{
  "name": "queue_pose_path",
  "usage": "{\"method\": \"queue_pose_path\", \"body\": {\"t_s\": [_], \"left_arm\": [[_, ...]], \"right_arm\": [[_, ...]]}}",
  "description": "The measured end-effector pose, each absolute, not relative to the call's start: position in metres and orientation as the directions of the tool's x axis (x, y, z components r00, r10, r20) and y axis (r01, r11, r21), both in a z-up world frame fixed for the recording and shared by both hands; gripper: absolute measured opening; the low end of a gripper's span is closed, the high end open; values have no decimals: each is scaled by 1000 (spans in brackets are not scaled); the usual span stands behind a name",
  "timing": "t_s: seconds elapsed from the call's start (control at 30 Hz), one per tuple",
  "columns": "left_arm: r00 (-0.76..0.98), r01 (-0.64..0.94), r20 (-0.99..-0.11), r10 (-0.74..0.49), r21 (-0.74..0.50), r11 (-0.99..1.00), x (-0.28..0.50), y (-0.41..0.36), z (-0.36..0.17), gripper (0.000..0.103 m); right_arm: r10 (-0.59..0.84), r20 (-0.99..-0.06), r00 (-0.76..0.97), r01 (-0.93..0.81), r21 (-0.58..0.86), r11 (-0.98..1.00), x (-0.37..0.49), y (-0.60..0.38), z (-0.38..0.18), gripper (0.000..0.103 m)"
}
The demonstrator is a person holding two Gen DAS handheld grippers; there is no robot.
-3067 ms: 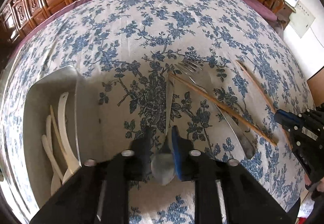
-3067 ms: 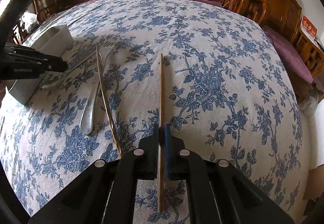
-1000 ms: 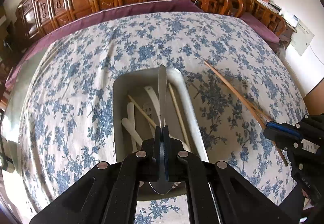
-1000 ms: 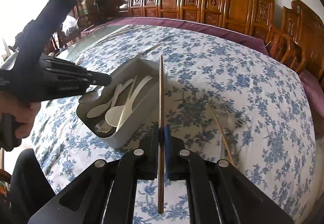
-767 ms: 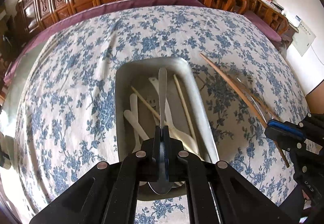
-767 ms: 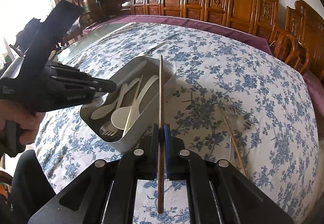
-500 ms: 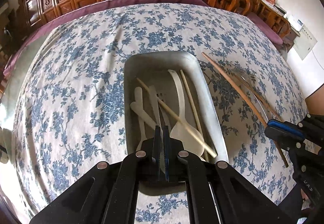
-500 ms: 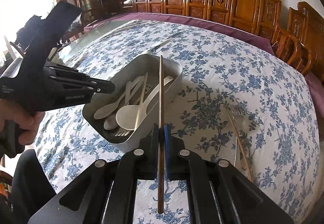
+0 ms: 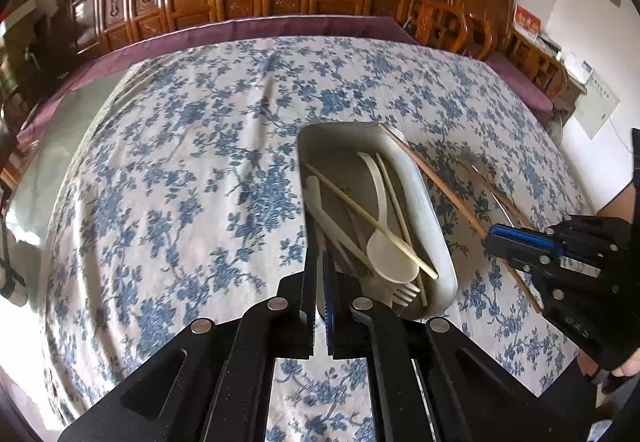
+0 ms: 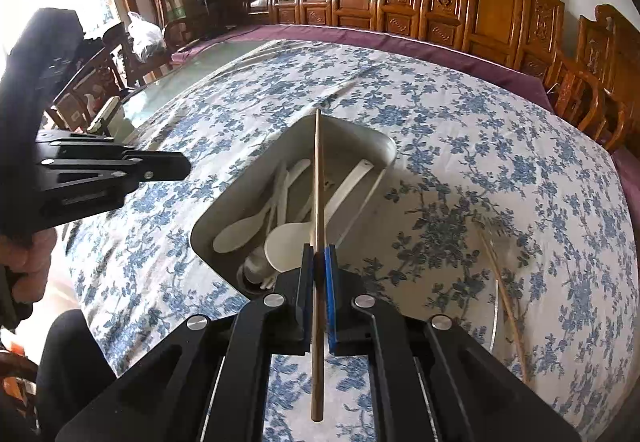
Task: Organize utensils
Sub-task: 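Lower the steel spoon into the tray with the left tool while the right tool drops the chopstick there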
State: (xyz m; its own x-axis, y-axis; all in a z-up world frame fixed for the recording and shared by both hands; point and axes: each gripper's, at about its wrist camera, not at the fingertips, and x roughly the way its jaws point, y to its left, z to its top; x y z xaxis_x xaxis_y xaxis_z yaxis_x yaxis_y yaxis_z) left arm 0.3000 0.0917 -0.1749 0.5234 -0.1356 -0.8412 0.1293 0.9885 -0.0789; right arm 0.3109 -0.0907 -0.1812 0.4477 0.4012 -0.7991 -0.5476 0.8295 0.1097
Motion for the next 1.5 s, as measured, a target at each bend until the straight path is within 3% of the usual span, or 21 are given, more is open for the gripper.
{"method": "queue_pose_path", "body": {"t_s": [0.17, 0.27, 0.93, 1.17, 1.33, 1.5], "left_arm": [[551, 112, -824, -132, -84, 990, 289, 109, -170, 4], [561, 107, -817, -131, -86, 991, 286, 117, -169, 13], [584, 95, -800, -136, -99, 991, 282, 141, -163, 15], [593, 94, -794, -132, -94, 991, 283, 137, -162, 44], [610, 79, -786, -100, -65, 995, 283, 138, -160, 61], [597, 68, -797, -87, -58, 996, 285, 142, -166, 61]], "right_arm": [[393, -813, 430, -544, 114, 831, 314, -74, -185, 6], [382, -823, 420, -541, 111, 834, 316, -65, -189, 6], [324, -861, 393, -508, 90, 856, 362, -21, -213, 6], [312, -857, 410, -452, 106, 886, 370, -25, -222, 6], [387, -843, 373, -416, 221, 882, 375, -30, -231, 7], [425, -830, 361, -445, 247, 861, 372, -26, -231, 7]]}}
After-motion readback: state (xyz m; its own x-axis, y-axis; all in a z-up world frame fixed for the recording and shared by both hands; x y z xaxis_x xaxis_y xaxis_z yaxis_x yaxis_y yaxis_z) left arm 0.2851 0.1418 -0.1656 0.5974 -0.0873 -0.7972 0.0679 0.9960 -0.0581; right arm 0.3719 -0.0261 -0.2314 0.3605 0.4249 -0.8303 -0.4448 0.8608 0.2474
